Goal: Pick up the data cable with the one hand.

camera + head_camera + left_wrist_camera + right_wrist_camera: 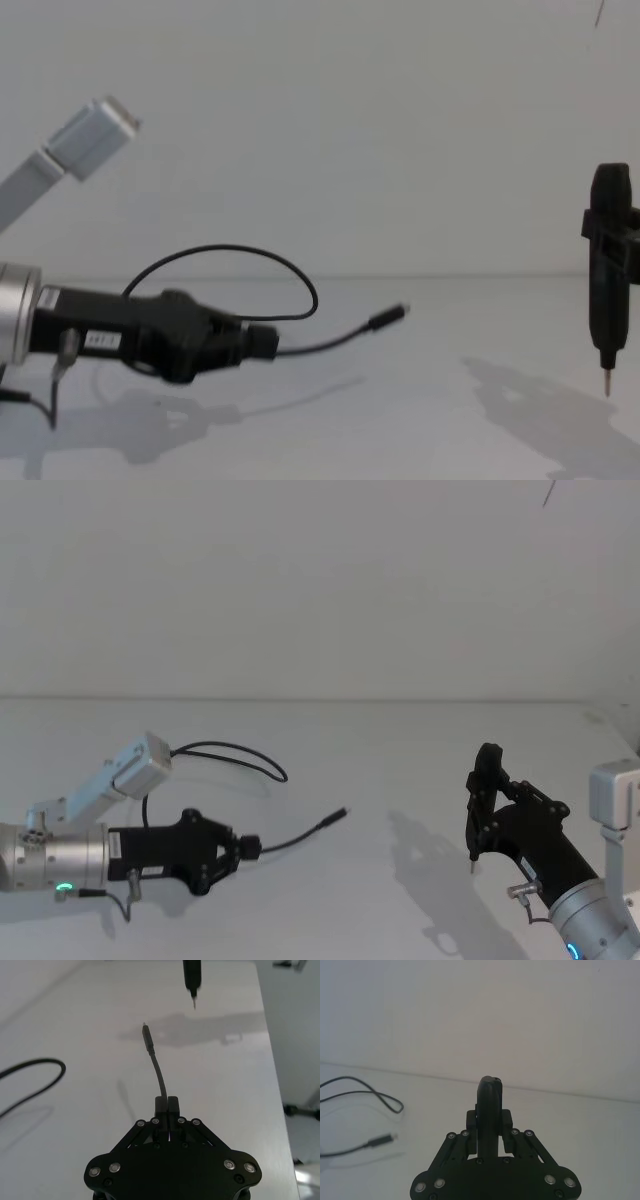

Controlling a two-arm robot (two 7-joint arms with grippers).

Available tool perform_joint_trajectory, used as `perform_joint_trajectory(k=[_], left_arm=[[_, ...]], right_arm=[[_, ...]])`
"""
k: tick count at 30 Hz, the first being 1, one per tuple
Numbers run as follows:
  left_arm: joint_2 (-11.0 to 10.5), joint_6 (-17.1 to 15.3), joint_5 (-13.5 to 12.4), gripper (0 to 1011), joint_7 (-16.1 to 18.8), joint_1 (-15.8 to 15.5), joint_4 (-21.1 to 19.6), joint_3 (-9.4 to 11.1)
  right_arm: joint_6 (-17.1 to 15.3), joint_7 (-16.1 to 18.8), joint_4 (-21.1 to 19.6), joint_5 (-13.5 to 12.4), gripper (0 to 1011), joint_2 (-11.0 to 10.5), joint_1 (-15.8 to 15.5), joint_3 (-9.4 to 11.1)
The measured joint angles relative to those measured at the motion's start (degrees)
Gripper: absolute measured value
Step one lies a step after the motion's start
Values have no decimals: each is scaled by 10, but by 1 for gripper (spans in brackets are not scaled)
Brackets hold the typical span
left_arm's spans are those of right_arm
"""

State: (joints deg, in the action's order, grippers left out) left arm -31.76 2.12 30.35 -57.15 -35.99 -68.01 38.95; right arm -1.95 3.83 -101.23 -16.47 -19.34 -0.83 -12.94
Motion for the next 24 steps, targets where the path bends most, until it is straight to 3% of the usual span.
perform_joint_trajectory(k=[12, 24], left_arm=[[3, 12, 31, 29, 47, 28, -60, -28], [-6, -5, 46, 29, 45, 40, -90, -20]], right_arm=[[0, 0, 0, 0, 279, 0, 0, 0], [0, 0, 0, 0, 279, 0, 0, 0]])
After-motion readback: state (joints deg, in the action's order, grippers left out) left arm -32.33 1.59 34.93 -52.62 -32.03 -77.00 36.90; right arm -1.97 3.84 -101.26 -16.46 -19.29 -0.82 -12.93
